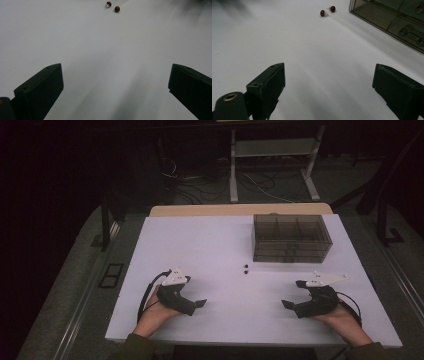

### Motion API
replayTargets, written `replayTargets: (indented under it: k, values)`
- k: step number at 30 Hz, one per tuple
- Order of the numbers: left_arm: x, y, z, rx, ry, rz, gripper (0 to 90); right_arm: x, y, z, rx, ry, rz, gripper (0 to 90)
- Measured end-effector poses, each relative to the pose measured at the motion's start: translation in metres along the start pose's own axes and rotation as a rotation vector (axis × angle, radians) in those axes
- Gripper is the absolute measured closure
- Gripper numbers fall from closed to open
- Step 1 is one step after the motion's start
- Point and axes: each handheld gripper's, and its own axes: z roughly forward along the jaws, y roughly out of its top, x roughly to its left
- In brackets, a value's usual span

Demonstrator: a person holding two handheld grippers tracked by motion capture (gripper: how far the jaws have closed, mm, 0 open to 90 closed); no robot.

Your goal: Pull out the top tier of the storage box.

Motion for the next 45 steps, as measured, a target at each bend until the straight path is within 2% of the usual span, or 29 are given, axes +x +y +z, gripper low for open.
replayTargets:
  k: [22,32,45]
  values:
    - [0.001,0.001,0.003,-0.007,0.000,0.001,0.0,-0.002,0.008,-0.001,-0.018,-0.027,-0.028,10.5]
    - [0.001,0.000,0.002,-0.010,0.000,0.005,0.0,-0.004,0.017,0.000,-0.032,-0.018,-0.027,10.5]
    - [0.002,-0.001,0.001,-0.022,0.002,-0.023,0.0,-0.009,0.022,0.006,-0.020,-0.012,-0.021,10.4]
